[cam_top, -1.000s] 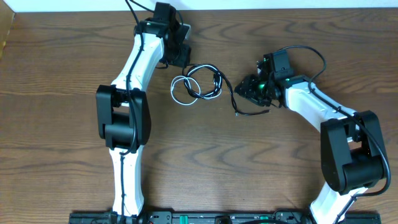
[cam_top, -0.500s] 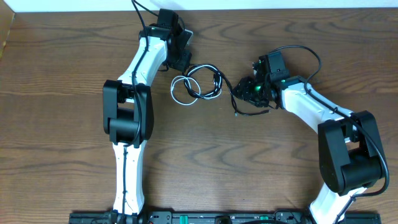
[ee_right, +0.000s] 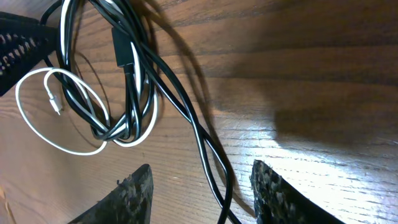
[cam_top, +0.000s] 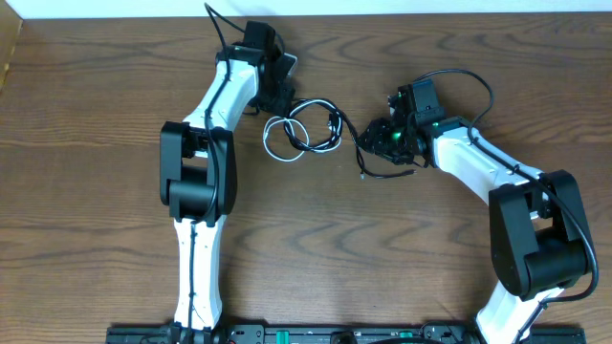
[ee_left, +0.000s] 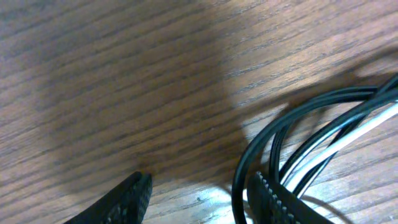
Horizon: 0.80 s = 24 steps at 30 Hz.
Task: Untangle cables
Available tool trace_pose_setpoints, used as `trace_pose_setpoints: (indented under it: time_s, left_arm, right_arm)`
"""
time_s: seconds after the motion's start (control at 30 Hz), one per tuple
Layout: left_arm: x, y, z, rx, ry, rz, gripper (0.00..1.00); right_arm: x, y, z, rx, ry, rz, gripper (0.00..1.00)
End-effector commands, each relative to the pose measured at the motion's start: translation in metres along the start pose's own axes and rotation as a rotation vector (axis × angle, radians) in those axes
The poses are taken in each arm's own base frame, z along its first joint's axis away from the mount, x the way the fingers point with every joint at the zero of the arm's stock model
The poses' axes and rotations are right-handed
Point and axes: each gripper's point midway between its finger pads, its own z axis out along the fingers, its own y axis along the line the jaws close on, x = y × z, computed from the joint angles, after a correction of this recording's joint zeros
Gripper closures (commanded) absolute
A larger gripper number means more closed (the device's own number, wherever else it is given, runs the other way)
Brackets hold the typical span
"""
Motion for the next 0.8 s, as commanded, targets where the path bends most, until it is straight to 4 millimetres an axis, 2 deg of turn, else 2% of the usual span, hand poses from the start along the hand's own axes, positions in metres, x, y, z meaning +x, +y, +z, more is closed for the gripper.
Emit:
trace_pose_setpoints:
  time_s: [0.0,0.1,0.23,0.27,0.33,0.4,0.43,0.5,0.57,0.67,0.77]
  left_arm:
    - [0.017,-0.016,0.021,0.012,0.064,0.032,0.45]
    - [0.033,-0.019,0.030,-0.044,0.121,0.056,0.47]
    - [0.059,-0.028,0.043,-0.073,0.199,0.083,0.56]
    - [0.063,-0.031,0.045,-0.071,0.209,0.077,0.61]
    - [0.069,-0.036,0.047,-0.071,0.226,0.047,0.92]
    - [0.073,-0.042,0.046,-0.071,0.245,0.010,0.93]
    - [0.073,-0.044,0.043,-0.074,0.248,-0.012,0.93]
    - [0.070,-0.048,0.034,-0.078,0.238,-0.052,0.93]
    - [0.061,-0.051,0.019,-0.085,0.209,-0.091,0.93]
    - [0.043,-0.057,-0.016,-0.077,0.140,-0.162,0.93]
    - [0.022,-0.086,-0.062,0.073,0.045,-0.190,0.93]
  right_arm:
    - [0.001,-0.001,0.002,0.012,-0.001,-0.019,0.53]
    - [0.002,-0.002,0.002,0.017,0.000,-0.017,0.54]
    - [0.004,-0.007,0.002,0.045,0.006,-0.009,0.54]
    - [0.004,-0.008,0.002,0.049,0.006,-0.008,0.55]
    - [0.005,-0.009,0.002,0.051,0.008,-0.006,0.55]
    - [0.005,-0.009,0.002,0.050,0.008,-0.007,0.56]
    - [0.005,-0.009,0.002,0.051,0.009,-0.006,0.60]
    - [0.005,-0.007,0.000,0.044,0.008,-0.026,0.72]
    - [0.003,-0.003,-0.004,0.035,0.000,-0.059,0.78]
    - [-0.002,0.008,-0.018,0.013,-0.030,-0.092,0.79]
    - [-0.009,0.023,-0.037,-0.019,-0.077,-0.132,0.76]
